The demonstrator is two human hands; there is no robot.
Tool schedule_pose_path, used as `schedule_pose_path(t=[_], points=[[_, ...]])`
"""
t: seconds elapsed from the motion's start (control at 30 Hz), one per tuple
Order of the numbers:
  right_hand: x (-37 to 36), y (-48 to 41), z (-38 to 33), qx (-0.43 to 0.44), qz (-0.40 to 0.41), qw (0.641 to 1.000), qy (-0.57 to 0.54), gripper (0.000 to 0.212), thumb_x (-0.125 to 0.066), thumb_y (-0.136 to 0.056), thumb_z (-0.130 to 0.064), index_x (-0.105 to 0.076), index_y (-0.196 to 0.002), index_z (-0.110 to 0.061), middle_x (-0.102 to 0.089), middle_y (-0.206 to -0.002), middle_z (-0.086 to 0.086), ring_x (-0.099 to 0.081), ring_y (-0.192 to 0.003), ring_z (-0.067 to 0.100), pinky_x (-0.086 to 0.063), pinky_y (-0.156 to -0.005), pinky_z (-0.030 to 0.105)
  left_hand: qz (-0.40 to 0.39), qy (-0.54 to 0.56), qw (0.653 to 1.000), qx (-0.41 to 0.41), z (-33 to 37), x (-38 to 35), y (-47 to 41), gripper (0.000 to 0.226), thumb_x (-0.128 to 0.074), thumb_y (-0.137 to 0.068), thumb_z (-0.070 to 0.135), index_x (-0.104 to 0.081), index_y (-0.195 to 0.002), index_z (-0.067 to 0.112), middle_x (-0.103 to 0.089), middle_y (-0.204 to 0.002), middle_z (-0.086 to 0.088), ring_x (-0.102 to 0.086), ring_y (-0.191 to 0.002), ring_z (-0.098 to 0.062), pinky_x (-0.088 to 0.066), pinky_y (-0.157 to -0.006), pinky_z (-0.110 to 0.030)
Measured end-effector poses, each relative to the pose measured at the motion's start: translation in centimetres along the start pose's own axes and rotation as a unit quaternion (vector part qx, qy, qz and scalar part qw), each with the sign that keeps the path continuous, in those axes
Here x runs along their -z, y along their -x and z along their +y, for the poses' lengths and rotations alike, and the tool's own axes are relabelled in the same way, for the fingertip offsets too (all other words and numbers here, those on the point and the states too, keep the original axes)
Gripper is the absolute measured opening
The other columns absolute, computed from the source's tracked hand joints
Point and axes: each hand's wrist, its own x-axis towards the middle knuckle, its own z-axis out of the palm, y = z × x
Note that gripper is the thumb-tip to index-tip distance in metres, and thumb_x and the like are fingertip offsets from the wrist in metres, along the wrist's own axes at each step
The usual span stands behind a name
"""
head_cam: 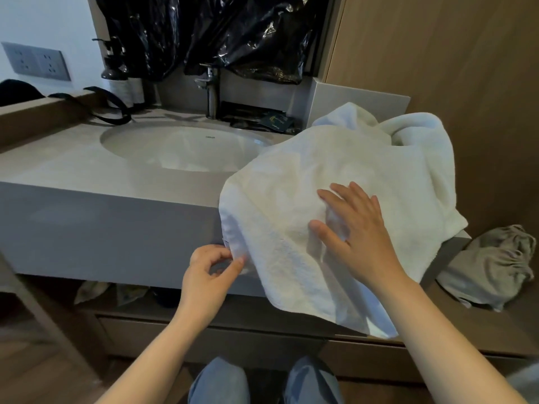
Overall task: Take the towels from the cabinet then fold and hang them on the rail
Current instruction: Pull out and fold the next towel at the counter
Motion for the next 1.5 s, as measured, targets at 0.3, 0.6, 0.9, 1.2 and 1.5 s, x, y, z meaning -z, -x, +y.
schedule_pose_path(t=[0.3,0.6,0.9,1.2,1.5], points=[[-0.3,0.0,0.2,0.001,0.005,1.0,0.003,0.057,-0.034,-0.093,-0.065,-0.039,-0.145,-0.041,-0.032,-0.156,-0.01,-0.013,-0.15,0.013,-0.003,-0.122,0.044,-0.035,0.07,0.997,0.017,-1.0,1.8,0.5,0.025,-0.057,-0.094,0.013,-0.065,-0.099,0.036,-0.05,-0.122,0.022,-0.052,-0.098,0.018,-0.046,-0.071,-0.012],[0.4,0.1,-0.2,-0.007,-0.014,1.0,-0.013,0.058,-0.035,-0.092,-0.065,-0.038,-0.145,-0.042,-0.03,-0.157,-0.012,-0.01,-0.149,0.01,-0.002,-0.122,0.042,-0.098,0.128,0.987,0.014,-1.1,3.8,0.0,0.021,-0.055,-0.097,0.013,-0.072,-0.088,0.003,-0.072,-0.084,-0.015,-0.067,-0.072,-0.024,-0.052,-0.063,-0.039],[0.8,-0.2,-0.4,-0.013,-0.006,1.0,0.01,0.051,-0.04,-0.098,-0.058,-0.044,-0.143,-0.034,-0.037,-0.154,-0.006,-0.018,-0.148,0.015,-0.008,-0.121,0.05,-0.041,0.098,0.994,0.022,-2.3,6.0,1.3,0.022,-0.069,-0.074,0.032,-0.078,-0.088,0.017,-0.077,-0.091,0.005,-0.072,-0.087,-0.011,-0.058,-0.074,-0.024],[1.1,-1.0,0.3,0.001,0.1,0.992,-0.079,0.019,-0.059,-0.094,-0.03,-0.07,-0.104,-0.018,-0.068,-0.113,-0.003,-0.059,-0.11,0.018,-0.048,-0.097,0.049,-0.04,0.07,0.997,0.012,-2.3,6.8,1.5,0.027,-0.063,-0.08,0.035,-0.079,-0.083,0.013,-0.077,-0.091,0.002,-0.072,-0.089,-0.014,-0.058,-0.079,-0.027],[2.9,-2.2,-0.2,0.029,0.09,0.993,-0.073,0.007,-0.063,-0.093,-0.017,-0.07,-0.092,-0.017,-0.068,-0.093,-0.008,-0.063,-0.09,0.016,-0.054,-0.082,0.041,0.057,-0.136,0.983,-0.11,2.9,5.8,-1.9,0.018,-0.055,-0.089,0.052,-0.057,-0.095,0.035,-0.057,-0.09,0.016,-0.055,-0.087,0.009,-0.04,-0.062,-0.011]])
